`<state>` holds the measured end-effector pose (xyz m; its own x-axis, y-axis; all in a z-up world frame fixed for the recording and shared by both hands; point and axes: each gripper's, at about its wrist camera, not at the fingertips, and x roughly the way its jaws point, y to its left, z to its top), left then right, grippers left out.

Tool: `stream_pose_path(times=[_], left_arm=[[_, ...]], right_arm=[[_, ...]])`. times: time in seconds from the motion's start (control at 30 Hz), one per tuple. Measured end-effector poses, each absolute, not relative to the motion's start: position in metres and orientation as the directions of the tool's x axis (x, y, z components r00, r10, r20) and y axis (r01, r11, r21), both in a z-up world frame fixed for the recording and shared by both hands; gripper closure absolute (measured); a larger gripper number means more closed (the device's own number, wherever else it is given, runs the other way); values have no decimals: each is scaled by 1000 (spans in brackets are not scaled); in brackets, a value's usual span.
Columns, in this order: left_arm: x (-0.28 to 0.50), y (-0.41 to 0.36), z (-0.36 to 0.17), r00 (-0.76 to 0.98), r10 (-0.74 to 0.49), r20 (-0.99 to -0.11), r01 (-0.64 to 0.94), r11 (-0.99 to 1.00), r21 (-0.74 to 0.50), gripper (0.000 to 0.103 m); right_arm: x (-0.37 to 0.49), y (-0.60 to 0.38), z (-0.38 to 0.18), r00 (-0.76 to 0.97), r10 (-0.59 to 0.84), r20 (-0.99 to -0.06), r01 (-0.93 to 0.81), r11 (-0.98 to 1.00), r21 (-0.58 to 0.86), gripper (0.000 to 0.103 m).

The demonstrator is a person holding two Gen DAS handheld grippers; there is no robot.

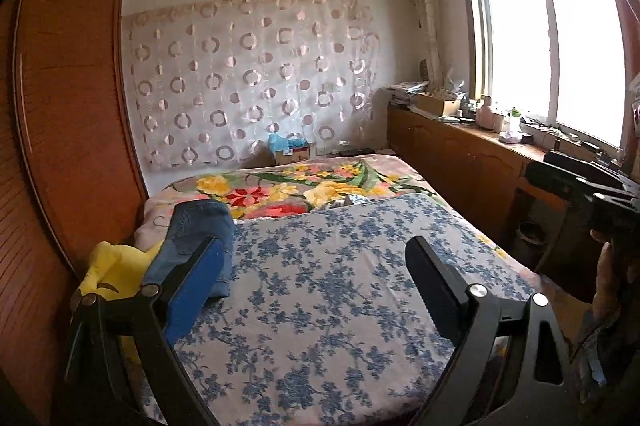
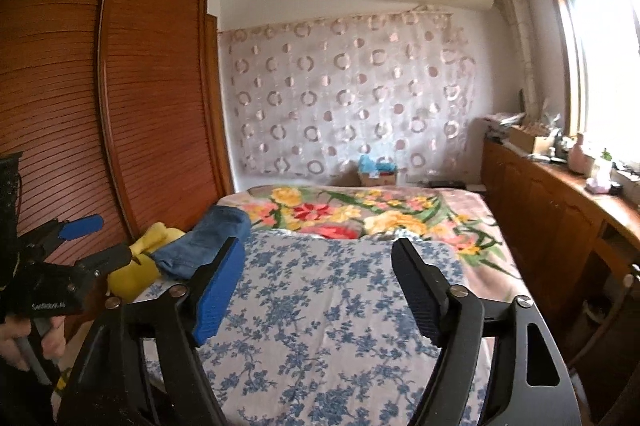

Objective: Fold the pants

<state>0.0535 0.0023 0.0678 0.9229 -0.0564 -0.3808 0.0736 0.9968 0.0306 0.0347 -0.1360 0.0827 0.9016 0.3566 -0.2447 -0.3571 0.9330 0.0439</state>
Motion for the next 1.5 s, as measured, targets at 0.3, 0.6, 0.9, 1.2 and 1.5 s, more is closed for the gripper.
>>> stream_pose_path(times=[0.3, 0.6, 0.9, 1.2, 1.5], left_arm=[[34, -9, 61, 926, -30, -376, 37, 999, 12, 11], [31, -7, 58, 924, -12, -382, 16, 1000, 8, 11], [31, -7, 58, 923, -12, -384, 15, 1000, 7, 11], [31, -7, 58, 924, -11, -383, 15, 1000, 6, 11], [31, -7, 59, 924, -11, -383, 15, 1000, 7, 11]], right_arm=[[20, -120, 67, 908, 329, -257, -332, 943, 36, 23], [13, -120, 65, 910, 331, -251, -335, 942, 29, 23], [14, -127, 64, 908, 334, -253, -335, 941, 38, 23], [10, -131, 62, 910, 332, -249, -333, 942, 40, 23], [7, -130, 61, 911, 331, -247, -333, 942, 38, 23]])
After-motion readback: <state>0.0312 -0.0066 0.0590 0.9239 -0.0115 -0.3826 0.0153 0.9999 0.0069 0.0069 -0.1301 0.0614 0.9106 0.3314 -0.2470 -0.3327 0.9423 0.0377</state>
